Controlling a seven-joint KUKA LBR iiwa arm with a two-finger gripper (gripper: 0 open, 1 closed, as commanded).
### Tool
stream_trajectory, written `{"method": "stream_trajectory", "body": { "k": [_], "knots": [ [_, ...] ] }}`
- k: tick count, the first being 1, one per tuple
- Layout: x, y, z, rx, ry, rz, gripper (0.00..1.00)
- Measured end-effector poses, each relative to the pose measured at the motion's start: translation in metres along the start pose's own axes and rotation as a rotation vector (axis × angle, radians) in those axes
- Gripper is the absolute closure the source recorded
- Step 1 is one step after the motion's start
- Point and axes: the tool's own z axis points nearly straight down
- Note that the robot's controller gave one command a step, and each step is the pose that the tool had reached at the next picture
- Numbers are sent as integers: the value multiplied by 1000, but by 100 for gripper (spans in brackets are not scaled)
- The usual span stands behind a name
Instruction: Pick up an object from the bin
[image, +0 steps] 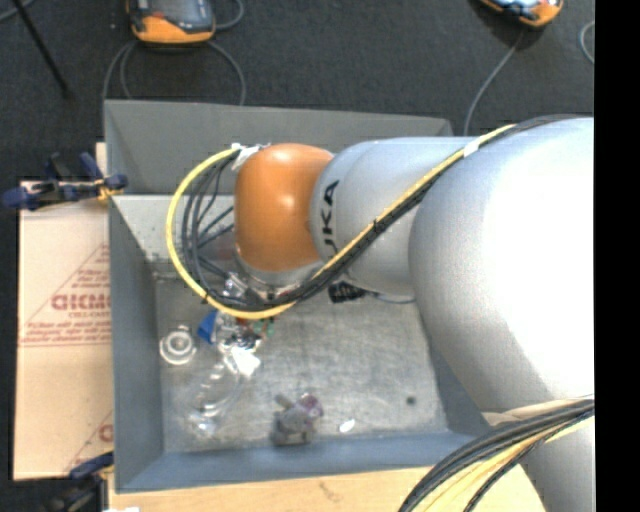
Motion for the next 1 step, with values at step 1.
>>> {"method": "stream_trajectory", "body": {
  "k": [1],
  "knots": [
    [-31,1,11,-9,-23,60,100]
  ]
}}
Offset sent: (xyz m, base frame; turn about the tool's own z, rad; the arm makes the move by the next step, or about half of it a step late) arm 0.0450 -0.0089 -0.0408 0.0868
